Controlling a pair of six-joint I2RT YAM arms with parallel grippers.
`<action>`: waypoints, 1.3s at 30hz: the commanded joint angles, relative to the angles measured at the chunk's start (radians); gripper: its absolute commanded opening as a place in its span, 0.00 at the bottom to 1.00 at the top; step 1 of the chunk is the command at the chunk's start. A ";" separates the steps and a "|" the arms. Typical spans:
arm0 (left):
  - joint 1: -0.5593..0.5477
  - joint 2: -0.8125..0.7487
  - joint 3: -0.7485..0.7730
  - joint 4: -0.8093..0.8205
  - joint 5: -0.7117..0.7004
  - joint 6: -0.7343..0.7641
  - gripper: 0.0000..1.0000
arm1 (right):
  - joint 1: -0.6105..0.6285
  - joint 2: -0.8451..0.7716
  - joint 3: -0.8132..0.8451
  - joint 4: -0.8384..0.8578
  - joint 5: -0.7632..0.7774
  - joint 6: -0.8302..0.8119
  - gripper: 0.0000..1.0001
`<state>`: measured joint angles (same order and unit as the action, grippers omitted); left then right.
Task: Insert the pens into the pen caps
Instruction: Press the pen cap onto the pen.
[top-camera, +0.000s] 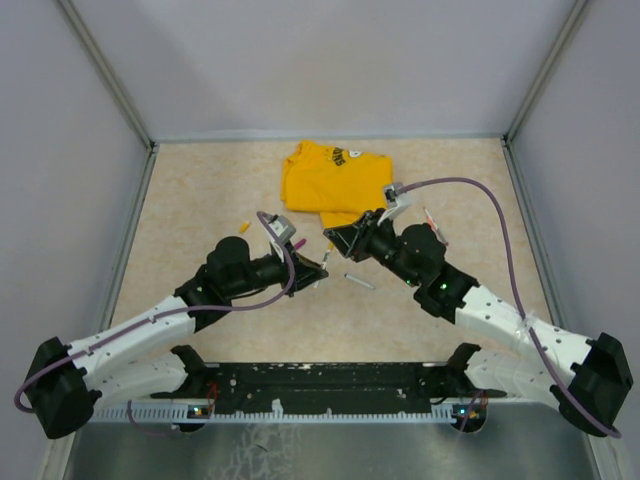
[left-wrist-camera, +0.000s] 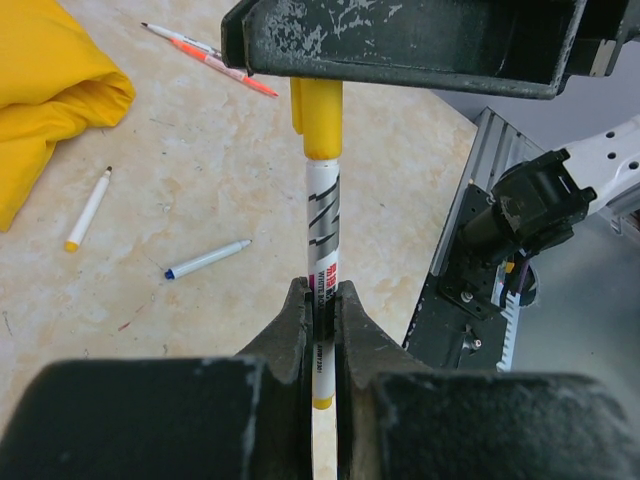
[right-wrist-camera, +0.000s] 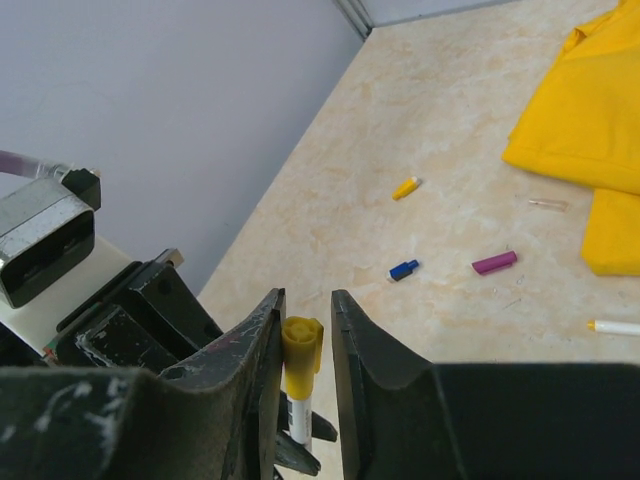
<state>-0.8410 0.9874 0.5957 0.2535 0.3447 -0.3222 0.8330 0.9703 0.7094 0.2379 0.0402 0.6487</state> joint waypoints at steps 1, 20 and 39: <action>-0.003 0.002 0.035 0.031 0.005 -0.007 0.00 | 0.001 0.003 0.044 0.021 -0.011 -0.007 0.21; -0.003 -0.062 0.089 0.105 -0.127 -0.038 0.00 | 0.067 0.049 -0.026 0.025 -0.070 0.002 0.00; -0.004 -0.147 0.228 0.074 -0.217 0.036 0.00 | 0.338 0.108 -0.176 0.072 0.013 0.115 0.00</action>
<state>-0.8635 0.8696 0.6792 -0.0322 0.2615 -0.3275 1.0515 1.0309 0.6128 0.5194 0.2760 0.6922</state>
